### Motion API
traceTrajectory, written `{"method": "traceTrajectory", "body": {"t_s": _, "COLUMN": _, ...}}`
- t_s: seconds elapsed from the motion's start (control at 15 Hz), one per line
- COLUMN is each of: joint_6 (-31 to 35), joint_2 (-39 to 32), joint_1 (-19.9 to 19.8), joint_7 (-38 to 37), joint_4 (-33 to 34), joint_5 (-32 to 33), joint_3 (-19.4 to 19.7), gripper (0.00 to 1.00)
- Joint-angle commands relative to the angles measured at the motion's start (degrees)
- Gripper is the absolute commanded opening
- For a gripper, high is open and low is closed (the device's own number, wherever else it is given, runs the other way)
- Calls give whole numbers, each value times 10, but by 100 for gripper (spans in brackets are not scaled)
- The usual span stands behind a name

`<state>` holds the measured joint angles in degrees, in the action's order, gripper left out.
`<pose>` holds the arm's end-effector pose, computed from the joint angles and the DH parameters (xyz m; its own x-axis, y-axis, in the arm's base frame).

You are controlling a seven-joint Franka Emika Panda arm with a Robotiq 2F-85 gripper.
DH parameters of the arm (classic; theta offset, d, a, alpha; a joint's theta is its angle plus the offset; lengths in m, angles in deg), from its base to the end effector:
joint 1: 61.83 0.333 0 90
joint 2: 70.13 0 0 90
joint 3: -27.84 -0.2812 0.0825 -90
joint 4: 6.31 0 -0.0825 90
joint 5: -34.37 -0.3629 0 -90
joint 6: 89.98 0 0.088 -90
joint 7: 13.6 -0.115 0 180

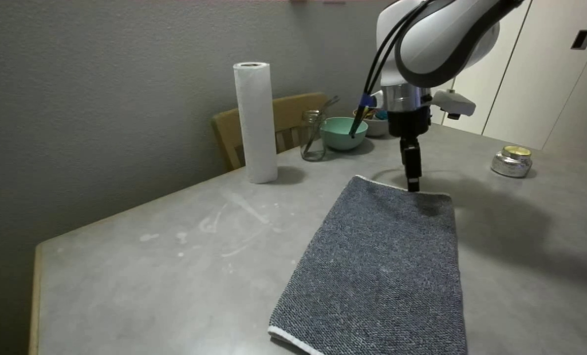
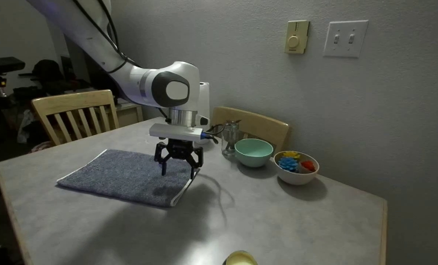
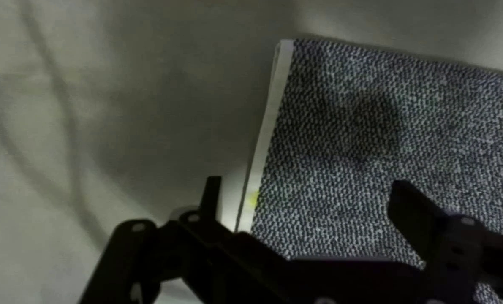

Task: Fold the towel

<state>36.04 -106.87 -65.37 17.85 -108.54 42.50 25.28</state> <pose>0.5949 -0.0166 0.1581 0.7872 0.5735 -0.2268 0.5762 -0.8150 -0.0609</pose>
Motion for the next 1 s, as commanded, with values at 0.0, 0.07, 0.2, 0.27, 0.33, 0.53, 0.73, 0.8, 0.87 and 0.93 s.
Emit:
{"method": "traceTrajectory", "body": {"t_s": 0.0, "joint_6": -2, "joint_2": -5, "joint_1": -7, "joint_7": -5, "joint_4": 0, "joint_5": 1, "joint_3": -7, "gripper": 100}}
{"method": "traceTrajectory", "body": {"t_s": 0.07, "joint_6": -4, "joint_2": -7, "joint_1": -6, "joint_7": -11, "joint_4": 1, "joint_5": 0, "joint_3": -6, "gripper": 100}}
{"method": "traceTrajectory", "body": {"t_s": 0.2, "joint_6": -1, "joint_2": -12, "joint_1": -4, "joint_7": -29, "joint_4": -1, "joint_5": 3, "joint_3": -2, "gripper": 100}}
{"method": "traceTrajectory", "body": {"t_s": 0.27, "joint_6": 1, "joint_2": -15, "joint_1": -4, "joint_7": -37, "joint_4": -1, "joint_5": 1, "joint_3": -1, "gripper": 100}}
{"method": "traceTrajectory", "body": {"t_s": 0.33, "joint_6": 1, "joint_2": -17, "joint_1": -5, "joint_7": -43, "joint_4": -1, "joint_5": 0, "joint_3": -1, "gripper": 100}}
{"method": "traceTrajectory", "body": {"t_s": 0.53, "joint_6": 7, "joint_2": -27, "joint_1": -10, "joint_7": -47, "joint_4": 0, "joint_5": -9, "joint_3": -8, "gripper": 100}}
{"method": "traceTrajectory", "body": {"t_s": 0.73, "joint_6": 6, "joint_2": -34, "joint_1": -14, "joint_7": -47, "joint_4": 2, "joint_5": -19, "joint_3": -12, "gripper": 100}}
{"method": "traceTrajectory", "body": {"t_s": 0.8, "joint_6": 7, "joint_2": -37, "joint_1": -15, "joint_7": -46, "joint_4": 2, "joint_5": -24, "joint_3": -13, "gripper": 100}}
{"method": "traceTrajectory", "body": {"t_s": 0.87, "joint_6": 8, "joint_2": -40, "joint_1": -16, "joint_7": -45, "joint_4": 3, "joint_5": -28, "joint_3": -13, "gripper": 100}}
{"method": "traceTrajectory", "body": {"t_s": 0.93, "joint_6": 9, "joint_2": -43, "joint_1": -19, "joint_7": -41, "joint_4": 3, "joint_5": -33, "joint_3": -15, "gripper": 100}}
